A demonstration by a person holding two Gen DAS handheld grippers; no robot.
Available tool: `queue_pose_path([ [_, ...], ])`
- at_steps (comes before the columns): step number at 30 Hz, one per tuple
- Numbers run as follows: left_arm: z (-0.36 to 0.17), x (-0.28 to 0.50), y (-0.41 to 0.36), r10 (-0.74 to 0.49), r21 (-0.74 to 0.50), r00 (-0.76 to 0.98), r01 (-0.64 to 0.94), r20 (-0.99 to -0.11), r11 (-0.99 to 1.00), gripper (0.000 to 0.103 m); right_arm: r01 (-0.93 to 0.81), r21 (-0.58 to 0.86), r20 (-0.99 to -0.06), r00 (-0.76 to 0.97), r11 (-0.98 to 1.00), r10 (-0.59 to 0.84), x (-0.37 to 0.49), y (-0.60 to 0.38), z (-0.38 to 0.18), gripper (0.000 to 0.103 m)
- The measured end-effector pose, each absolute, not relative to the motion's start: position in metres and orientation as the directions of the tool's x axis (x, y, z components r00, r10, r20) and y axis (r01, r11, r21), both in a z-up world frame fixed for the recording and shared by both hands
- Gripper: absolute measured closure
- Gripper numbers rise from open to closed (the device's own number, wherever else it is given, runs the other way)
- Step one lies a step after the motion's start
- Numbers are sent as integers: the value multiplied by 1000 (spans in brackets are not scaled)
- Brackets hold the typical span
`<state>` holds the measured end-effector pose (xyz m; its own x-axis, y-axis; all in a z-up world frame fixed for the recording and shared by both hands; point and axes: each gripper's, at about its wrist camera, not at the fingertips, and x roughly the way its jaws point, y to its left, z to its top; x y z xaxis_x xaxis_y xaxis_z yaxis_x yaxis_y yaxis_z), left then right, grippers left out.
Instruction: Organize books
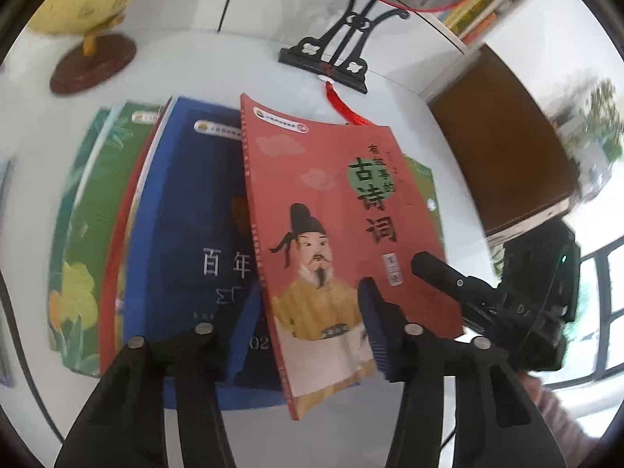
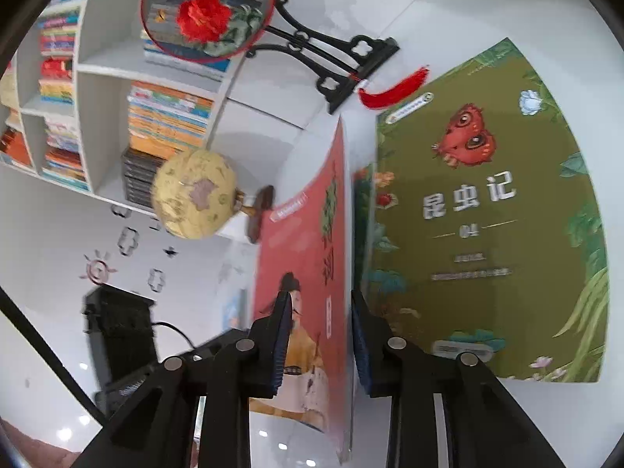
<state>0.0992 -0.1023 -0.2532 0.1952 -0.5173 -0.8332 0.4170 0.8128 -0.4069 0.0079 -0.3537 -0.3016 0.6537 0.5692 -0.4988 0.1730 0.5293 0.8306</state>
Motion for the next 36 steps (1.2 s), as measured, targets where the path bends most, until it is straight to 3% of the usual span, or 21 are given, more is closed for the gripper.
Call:
queue_pose_path([
  [2,-253,99,-105,-519,-403,200,426,-831,810,62,181,831,-505,640,525,579,7,-353,-307,73],
  [5,-253,102,-107,-529,-414,197,426,-825,805,64,208,798,-554,624,566,552,7,-351,-309,92],
  [12,-264,103,-142,-524,-409,134,476,-841,779,64,221,748,-617,579,626,533,12,-347,-312,93],
  [14,-266,99,-148,-469,-334,174,497,-866,801,73,221,733,-633,569,643,526,14,-344,-314,93],
  [15,-266,98,-148,-432,-290,191,502,-882,815,86,228,732,-635,570,642,521,12,-346,-316,93],
  [17,-264,99,-144,-427,-279,212,498,-879,821,87,237,727,-638,580,645,506,9,-349,-314,93],
  [22,-247,96,-150,-375,-173,288,541,-881,823,88,133,623,-685,568,771,456,14,-334,-286,93],
  [36,-210,99,-132,-415,-204,331,520,-848,830,88,78,584,-662,623,808,418,21,-321,-237,93],
])
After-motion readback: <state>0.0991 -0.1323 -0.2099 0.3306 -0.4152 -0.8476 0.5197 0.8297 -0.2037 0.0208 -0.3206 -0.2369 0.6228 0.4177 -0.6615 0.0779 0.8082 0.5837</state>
